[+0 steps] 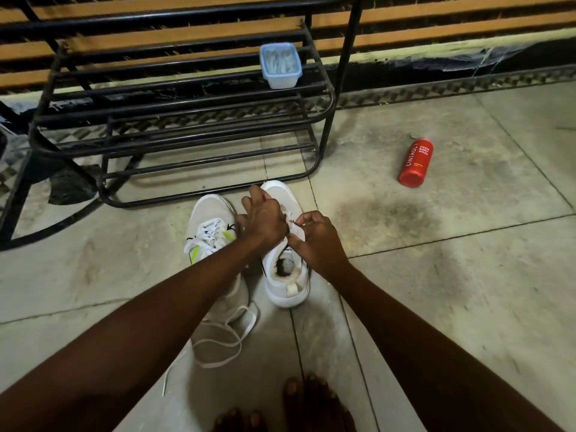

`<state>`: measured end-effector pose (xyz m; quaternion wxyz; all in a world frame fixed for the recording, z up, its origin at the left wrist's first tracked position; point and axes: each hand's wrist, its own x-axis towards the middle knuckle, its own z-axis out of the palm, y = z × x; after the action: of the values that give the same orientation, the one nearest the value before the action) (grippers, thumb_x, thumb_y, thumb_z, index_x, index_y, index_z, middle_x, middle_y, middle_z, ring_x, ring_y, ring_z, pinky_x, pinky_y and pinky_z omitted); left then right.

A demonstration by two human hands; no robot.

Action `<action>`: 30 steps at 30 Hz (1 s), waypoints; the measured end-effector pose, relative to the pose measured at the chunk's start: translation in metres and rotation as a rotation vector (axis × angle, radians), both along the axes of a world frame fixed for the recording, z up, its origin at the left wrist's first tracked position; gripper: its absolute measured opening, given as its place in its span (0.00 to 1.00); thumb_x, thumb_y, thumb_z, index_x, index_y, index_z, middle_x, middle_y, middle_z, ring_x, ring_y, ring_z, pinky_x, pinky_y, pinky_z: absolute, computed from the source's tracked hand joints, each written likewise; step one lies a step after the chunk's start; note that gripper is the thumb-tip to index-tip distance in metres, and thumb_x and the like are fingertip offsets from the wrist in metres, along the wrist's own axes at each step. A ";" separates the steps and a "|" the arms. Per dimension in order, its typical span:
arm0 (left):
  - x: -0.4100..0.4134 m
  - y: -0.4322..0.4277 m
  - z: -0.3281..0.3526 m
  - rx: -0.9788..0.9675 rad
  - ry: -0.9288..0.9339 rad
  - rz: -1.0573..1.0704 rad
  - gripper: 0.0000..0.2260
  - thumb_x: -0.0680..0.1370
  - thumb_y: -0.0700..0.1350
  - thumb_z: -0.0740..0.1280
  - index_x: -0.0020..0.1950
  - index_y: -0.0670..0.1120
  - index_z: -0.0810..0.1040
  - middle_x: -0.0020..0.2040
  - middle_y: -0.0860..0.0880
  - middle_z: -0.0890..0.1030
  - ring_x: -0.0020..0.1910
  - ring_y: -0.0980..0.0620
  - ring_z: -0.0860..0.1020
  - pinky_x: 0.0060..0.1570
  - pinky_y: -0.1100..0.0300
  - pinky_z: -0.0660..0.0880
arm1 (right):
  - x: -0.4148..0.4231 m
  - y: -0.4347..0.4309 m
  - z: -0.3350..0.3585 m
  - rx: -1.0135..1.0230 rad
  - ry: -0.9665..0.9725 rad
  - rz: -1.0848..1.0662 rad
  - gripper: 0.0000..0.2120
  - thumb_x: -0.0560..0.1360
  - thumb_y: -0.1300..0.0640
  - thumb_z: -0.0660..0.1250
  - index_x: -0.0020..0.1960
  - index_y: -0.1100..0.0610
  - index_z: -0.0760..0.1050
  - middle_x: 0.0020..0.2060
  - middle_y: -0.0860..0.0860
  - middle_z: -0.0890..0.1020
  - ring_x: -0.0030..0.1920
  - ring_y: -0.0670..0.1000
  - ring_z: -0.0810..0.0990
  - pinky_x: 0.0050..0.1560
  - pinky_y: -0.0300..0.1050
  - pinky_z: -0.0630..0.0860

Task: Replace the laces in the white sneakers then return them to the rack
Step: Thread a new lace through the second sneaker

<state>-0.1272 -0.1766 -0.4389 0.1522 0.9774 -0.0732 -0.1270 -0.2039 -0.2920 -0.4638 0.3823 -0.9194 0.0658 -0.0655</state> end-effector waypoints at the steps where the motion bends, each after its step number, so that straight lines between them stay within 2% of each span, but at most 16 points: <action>1: -0.001 -0.001 -0.001 -0.008 0.010 0.029 0.15 0.76 0.41 0.71 0.62 0.41 0.79 0.66 0.44 0.61 0.65 0.41 0.64 0.65 0.39 0.65 | -0.001 -0.001 0.001 -0.008 -0.002 0.004 0.12 0.73 0.55 0.75 0.43 0.65 0.83 0.53 0.55 0.81 0.54 0.56 0.79 0.53 0.46 0.74; 4: -0.001 -0.002 -0.006 -0.042 0.011 0.075 0.15 0.77 0.41 0.71 0.63 0.42 0.79 0.68 0.45 0.61 0.67 0.41 0.63 0.67 0.37 0.64 | -0.004 -0.004 0.002 -0.025 -0.009 0.043 0.10 0.73 0.55 0.74 0.44 0.64 0.83 0.54 0.55 0.81 0.55 0.56 0.79 0.55 0.48 0.75; 6: -0.001 0.000 -0.007 -0.089 0.014 0.080 0.12 0.76 0.42 0.72 0.59 0.45 0.80 0.66 0.45 0.62 0.67 0.42 0.63 0.65 0.37 0.64 | -0.005 -0.006 0.004 0.021 -0.009 0.076 0.11 0.75 0.55 0.73 0.52 0.61 0.83 0.54 0.55 0.81 0.56 0.56 0.78 0.58 0.52 0.75; 8: -0.001 0.003 -0.006 -0.104 0.018 0.073 0.07 0.76 0.43 0.71 0.54 0.47 0.82 0.64 0.46 0.62 0.66 0.43 0.63 0.64 0.38 0.64 | -0.004 -0.007 0.009 0.163 0.043 0.059 0.14 0.77 0.53 0.70 0.60 0.56 0.78 0.54 0.52 0.81 0.56 0.54 0.78 0.60 0.55 0.74; 11: -0.003 0.005 -0.006 -0.114 -0.010 0.045 0.04 0.77 0.44 0.71 0.51 0.49 0.83 0.64 0.46 0.63 0.66 0.42 0.64 0.64 0.36 0.65 | 0.007 -0.008 0.015 0.276 0.037 -0.014 0.10 0.82 0.51 0.62 0.61 0.53 0.72 0.46 0.50 0.84 0.48 0.51 0.82 0.54 0.50 0.77; 13: -0.005 0.006 -0.008 -0.129 -0.045 0.039 0.04 0.78 0.44 0.70 0.51 0.49 0.82 0.63 0.46 0.65 0.66 0.42 0.65 0.63 0.36 0.67 | 0.016 -0.010 0.016 0.232 -0.019 -0.026 0.10 0.83 0.57 0.60 0.63 0.55 0.73 0.43 0.50 0.84 0.45 0.50 0.83 0.49 0.43 0.75; 15: -0.007 0.007 -0.009 -0.122 -0.059 0.035 0.05 0.78 0.45 0.69 0.53 0.49 0.81 0.63 0.46 0.66 0.65 0.43 0.66 0.64 0.37 0.66 | 0.025 -0.012 0.019 0.171 -0.023 0.016 0.14 0.79 0.63 0.62 0.64 0.58 0.75 0.41 0.51 0.82 0.43 0.52 0.82 0.47 0.41 0.74; 18: -0.005 0.008 -0.009 -0.145 -0.059 0.027 0.04 0.78 0.46 0.69 0.52 0.50 0.80 0.62 0.47 0.68 0.65 0.43 0.66 0.64 0.38 0.65 | 0.040 -0.010 0.017 0.010 0.020 0.115 0.10 0.76 0.62 0.63 0.56 0.59 0.78 0.45 0.56 0.83 0.45 0.57 0.81 0.50 0.48 0.77; 21: -0.006 0.009 -0.010 -0.162 -0.057 0.020 0.05 0.77 0.45 0.68 0.53 0.51 0.78 0.61 0.48 0.68 0.66 0.44 0.66 0.64 0.38 0.64 | 0.049 -0.012 0.014 -0.177 0.054 0.153 0.04 0.76 0.62 0.64 0.48 0.58 0.77 0.42 0.60 0.80 0.45 0.63 0.78 0.49 0.56 0.76; 23: -0.008 0.010 -0.012 -0.156 -0.077 0.022 0.07 0.77 0.45 0.67 0.55 0.51 0.77 0.61 0.48 0.68 0.66 0.44 0.67 0.63 0.39 0.65 | 0.052 -0.012 0.018 -0.236 0.068 0.185 0.04 0.73 0.63 0.64 0.46 0.56 0.76 0.42 0.57 0.79 0.47 0.62 0.76 0.49 0.55 0.75; 25: -0.011 0.009 -0.014 -0.128 -0.105 0.012 0.08 0.78 0.47 0.66 0.57 0.51 0.75 0.61 0.49 0.68 0.65 0.45 0.67 0.63 0.39 0.66 | 0.055 -0.018 0.021 -0.404 0.037 0.181 0.07 0.71 0.64 0.63 0.46 0.54 0.74 0.46 0.54 0.77 0.51 0.59 0.74 0.48 0.52 0.73; 27: -0.012 0.009 -0.016 -0.108 -0.122 0.004 0.09 0.79 0.48 0.66 0.59 0.51 0.75 0.61 0.49 0.68 0.65 0.45 0.67 0.63 0.39 0.66 | 0.061 -0.030 0.029 -0.496 -0.057 0.056 0.08 0.72 0.65 0.62 0.49 0.55 0.73 0.49 0.54 0.77 0.53 0.58 0.74 0.49 0.53 0.71; 28: -0.012 0.009 -0.017 -0.100 -0.124 0.001 0.10 0.79 0.48 0.66 0.59 0.51 0.75 0.62 0.49 0.68 0.65 0.45 0.67 0.63 0.39 0.66 | 0.062 -0.038 0.032 -0.414 -0.108 -0.059 0.09 0.71 0.68 0.62 0.49 0.58 0.73 0.49 0.55 0.77 0.52 0.58 0.75 0.49 0.53 0.72; 29: -0.012 0.009 -0.017 -0.093 -0.123 -0.001 0.10 0.79 0.48 0.65 0.60 0.51 0.75 0.62 0.48 0.68 0.65 0.45 0.67 0.63 0.40 0.66 | 0.063 -0.046 0.036 -0.234 -0.164 -0.191 0.10 0.70 0.71 0.61 0.49 0.61 0.73 0.47 0.57 0.79 0.50 0.58 0.77 0.49 0.54 0.74; 30: -0.012 0.008 -0.017 -0.088 -0.121 -0.003 0.10 0.79 0.47 0.65 0.60 0.50 0.74 0.62 0.48 0.68 0.65 0.45 0.67 0.63 0.40 0.65 | 0.066 -0.057 0.038 0.057 -0.214 -0.355 0.10 0.70 0.74 0.60 0.48 0.65 0.73 0.46 0.59 0.80 0.49 0.59 0.79 0.50 0.54 0.77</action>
<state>-0.1393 -0.1685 -0.4559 0.1900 0.9756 -0.0893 -0.0644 -0.1379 -0.3488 -0.4256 0.3955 -0.8699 0.1877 -0.2274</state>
